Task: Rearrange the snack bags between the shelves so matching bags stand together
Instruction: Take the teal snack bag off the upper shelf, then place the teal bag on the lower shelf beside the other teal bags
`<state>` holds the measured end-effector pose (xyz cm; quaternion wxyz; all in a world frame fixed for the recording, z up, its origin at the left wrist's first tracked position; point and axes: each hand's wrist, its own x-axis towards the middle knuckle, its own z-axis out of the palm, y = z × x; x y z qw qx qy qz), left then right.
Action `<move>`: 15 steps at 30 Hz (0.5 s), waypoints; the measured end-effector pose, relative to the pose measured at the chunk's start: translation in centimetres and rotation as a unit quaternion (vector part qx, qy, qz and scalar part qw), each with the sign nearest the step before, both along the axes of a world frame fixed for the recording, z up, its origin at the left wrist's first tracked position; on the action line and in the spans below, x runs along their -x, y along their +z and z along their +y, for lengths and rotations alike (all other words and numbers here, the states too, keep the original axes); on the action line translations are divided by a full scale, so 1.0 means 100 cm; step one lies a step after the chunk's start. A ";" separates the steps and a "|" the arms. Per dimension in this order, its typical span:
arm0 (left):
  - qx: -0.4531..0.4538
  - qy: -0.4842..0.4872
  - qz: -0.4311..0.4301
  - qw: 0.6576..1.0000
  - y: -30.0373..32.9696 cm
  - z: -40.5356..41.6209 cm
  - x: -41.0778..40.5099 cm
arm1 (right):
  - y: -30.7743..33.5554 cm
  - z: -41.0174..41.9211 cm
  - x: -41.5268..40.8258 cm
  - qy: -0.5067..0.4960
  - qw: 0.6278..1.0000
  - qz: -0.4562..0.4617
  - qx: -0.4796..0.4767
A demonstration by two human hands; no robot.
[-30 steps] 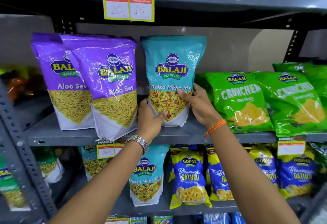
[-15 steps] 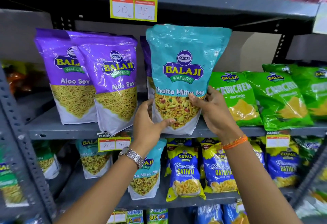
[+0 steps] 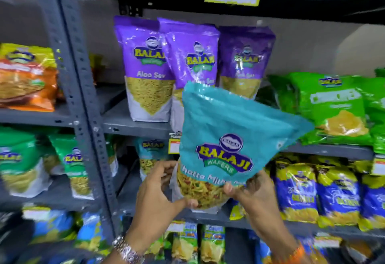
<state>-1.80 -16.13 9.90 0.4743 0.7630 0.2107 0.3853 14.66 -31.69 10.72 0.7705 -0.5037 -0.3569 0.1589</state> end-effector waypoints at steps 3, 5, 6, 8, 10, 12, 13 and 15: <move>0.024 0.035 0.040 0.998 -0.046 0.019 0.021 | -0.054 0.026 0.011 0.012 0.998 0.019 0.061; 0.028 0.063 0.069 0.995 -0.073 0.030 0.030 | -0.079 0.044 0.017 0.009 0.994 0.021 0.104; 0.027 0.075 0.077 0.994 -0.086 0.036 0.034 | -0.090 0.055 0.021 0.005 0.992 0.016 0.125; 0.028 0.099 0.094 0.990 -0.111 0.047 0.042 | -0.113 0.073 0.028 0.011 0.988 0.011 0.156; 0.035 0.119 0.118 0.985 -0.130 0.055 0.047 | -0.130 0.088 0.034 0.022 0.982 0.005 0.185; 0.046 0.132 0.135 0.981 -0.145 0.068 0.050 | -0.144 0.106 0.039 0.037 0.977 -0.007 0.208; 0.054 0.136 0.140 0.979 -0.152 0.075 0.050 | -0.150 0.114 0.039 0.041 0.975 -0.016 0.216; 0.064 0.143 0.158 0.975 -0.163 0.092 0.048 | -0.159 0.131 0.038 0.049 0.973 -0.029 0.223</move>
